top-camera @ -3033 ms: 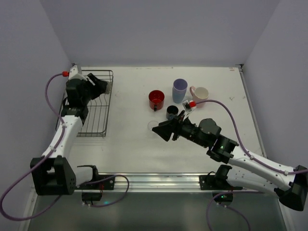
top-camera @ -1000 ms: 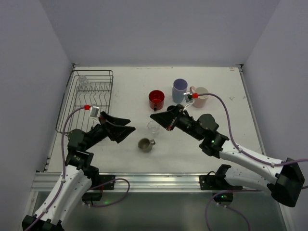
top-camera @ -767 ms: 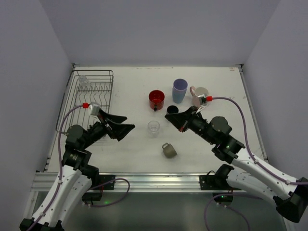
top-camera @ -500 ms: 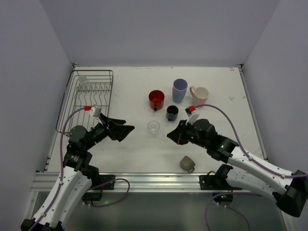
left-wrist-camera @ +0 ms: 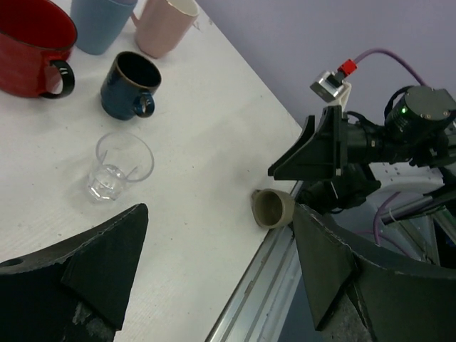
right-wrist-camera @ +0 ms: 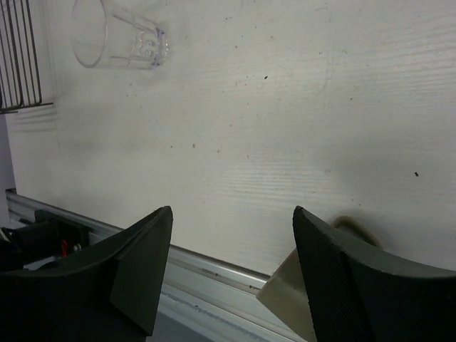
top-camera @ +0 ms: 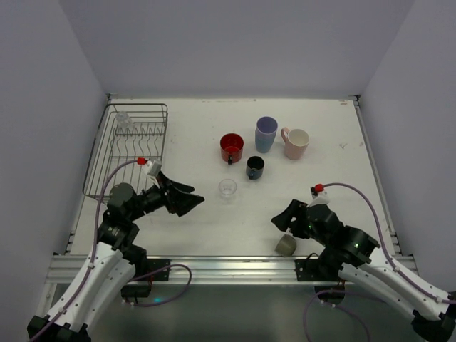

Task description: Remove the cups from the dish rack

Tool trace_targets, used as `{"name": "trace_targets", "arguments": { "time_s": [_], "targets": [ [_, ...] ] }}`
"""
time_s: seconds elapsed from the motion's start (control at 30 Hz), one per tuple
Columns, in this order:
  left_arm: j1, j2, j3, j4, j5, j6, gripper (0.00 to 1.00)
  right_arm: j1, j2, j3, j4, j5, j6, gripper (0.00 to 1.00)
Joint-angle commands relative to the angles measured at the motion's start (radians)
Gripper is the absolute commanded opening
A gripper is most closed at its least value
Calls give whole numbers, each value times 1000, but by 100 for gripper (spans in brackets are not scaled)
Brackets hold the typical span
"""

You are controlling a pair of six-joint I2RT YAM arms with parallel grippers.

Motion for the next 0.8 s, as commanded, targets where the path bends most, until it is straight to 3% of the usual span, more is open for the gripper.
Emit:
{"name": "trace_targets", "arguments": {
  "time_s": [0.0,0.07,0.17,0.33,0.4,0.53,0.67,0.77],
  "targets": [
    [-65,9,7,-1,53,-1,86,-2,15,101,-64,124,6,71],
    [-139,11,5,-1,-4,-3,86,0,74,143,-121,151,-8,71],
    [-243,23,-4,1,-109,-6,86,1,128,174,-172,80,-19,86],
    [-377,91,-16,41,-191,-1,86,1,110,203,-293,41,62,89],
    [-502,141,-19,80,-243,0,86,3,70,203,-337,67,93,90],
    [-830,343,-6,261,-459,10,86,1,-13,224,-302,136,128,86],
    [-961,584,47,439,-533,71,86,1,-31,295,-218,141,46,80],
    [-987,764,96,577,-541,103,85,1,-28,357,-207,142,-19,78]
  ]
}}
